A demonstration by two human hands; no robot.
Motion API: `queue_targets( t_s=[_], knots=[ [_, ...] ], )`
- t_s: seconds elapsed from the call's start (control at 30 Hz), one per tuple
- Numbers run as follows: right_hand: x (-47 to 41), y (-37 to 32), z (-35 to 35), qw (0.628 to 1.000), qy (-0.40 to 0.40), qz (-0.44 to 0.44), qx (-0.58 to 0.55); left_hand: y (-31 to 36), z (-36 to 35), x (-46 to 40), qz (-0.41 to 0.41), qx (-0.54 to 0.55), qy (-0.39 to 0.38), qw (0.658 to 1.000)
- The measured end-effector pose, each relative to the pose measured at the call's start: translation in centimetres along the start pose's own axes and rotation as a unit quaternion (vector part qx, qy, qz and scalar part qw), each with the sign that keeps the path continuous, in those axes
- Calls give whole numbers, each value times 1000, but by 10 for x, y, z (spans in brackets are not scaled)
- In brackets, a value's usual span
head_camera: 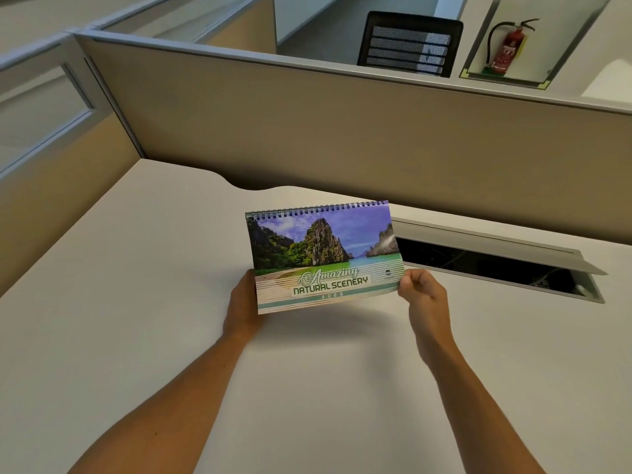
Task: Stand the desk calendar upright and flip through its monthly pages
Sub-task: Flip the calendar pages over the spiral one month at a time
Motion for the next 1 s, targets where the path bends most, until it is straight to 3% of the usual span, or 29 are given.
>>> queue_targets(
  t_s=[0.13,0.23,0.5,0.6,0.67,0.73,0.83,1.0],
  knots=[
    [-10,-44,-9,982,-116,10,-146,2,0,2,-17,-14,12,1000],
    [-26,-81,-22,968,-144,28,-205,5,-3,-2,-27,-90,21,995],
    [-69,-129,-64,965,-122,51,-225,7,-5,-1,12,-63,-6,998],
    [-69,-124,-69,973,-153,93,-142,7,-5,0,19,-60,-6,998],
    [-67,-108,-67,982,-122,126,-69,7,-5,0,21,-64,-7,998],
    [-66,-84,-60,990,-39,128,-42,8,-5,0,20,-73,-5,997],
    [-58,-41,-48,996,53,61,-45,8,-5,0,21,-77,-7,997],
    [-39,12,-46,997,41,-60,27,10,-4,0,19,-81,-7,997]
  ],
)
Point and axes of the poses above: each hand's wrist, its own x-axis away from the middle knuckle, its own z-axis out of the back of the hand, y = z × x, the point moved 2 cm from there along -x, towards the middle knuckle, and after that the axes turned 13 degrees about -x, right-handed, at the moved point
